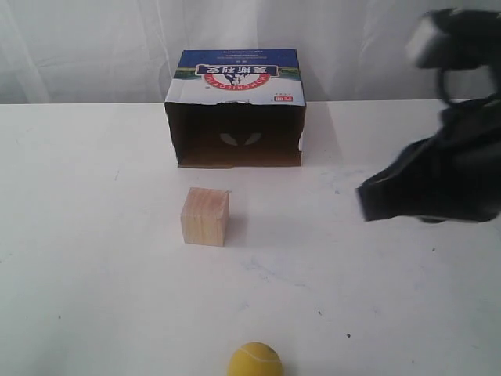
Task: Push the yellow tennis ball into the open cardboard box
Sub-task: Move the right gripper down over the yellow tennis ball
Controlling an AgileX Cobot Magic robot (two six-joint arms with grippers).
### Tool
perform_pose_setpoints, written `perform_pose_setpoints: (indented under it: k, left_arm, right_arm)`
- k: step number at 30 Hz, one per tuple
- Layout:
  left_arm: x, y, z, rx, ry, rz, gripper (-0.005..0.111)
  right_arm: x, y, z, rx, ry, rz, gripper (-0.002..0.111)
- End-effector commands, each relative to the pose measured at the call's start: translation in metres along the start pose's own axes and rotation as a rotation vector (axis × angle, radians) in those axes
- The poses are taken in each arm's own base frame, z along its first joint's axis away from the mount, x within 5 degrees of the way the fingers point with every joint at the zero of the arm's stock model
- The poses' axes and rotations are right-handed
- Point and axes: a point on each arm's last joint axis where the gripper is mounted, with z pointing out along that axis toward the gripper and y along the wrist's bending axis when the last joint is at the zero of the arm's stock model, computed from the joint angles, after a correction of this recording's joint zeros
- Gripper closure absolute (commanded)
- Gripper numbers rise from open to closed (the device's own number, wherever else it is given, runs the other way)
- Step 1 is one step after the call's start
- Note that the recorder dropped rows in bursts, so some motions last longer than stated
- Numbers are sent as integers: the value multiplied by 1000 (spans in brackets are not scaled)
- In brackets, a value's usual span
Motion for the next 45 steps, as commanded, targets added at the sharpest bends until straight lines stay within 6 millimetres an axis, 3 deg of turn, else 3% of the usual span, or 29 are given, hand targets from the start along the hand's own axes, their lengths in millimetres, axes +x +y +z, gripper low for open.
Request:
perform_pose_setpoints:
  k: [1,6,12,31,45]
  left_arm:
    - [1,0,0,-1,1,-11,107]
    - [1,0,0,-1,1,-11,107]
    - [1,0,0,-1,1,-11,107]
    - [1,0,0,-1,1,-11,107]
    - [1,0,0,-1,1,-11,107]
  right_arm:
    - [-9,32,37,-83,126,-111,108]
    - [1,61,75,-136,265,-184,108]
    - [14,80,95,-163,357,-233,108]
    - [41,103,124,-164,525,-322,108]
    - [52,98,154,-89,594,-385,108]
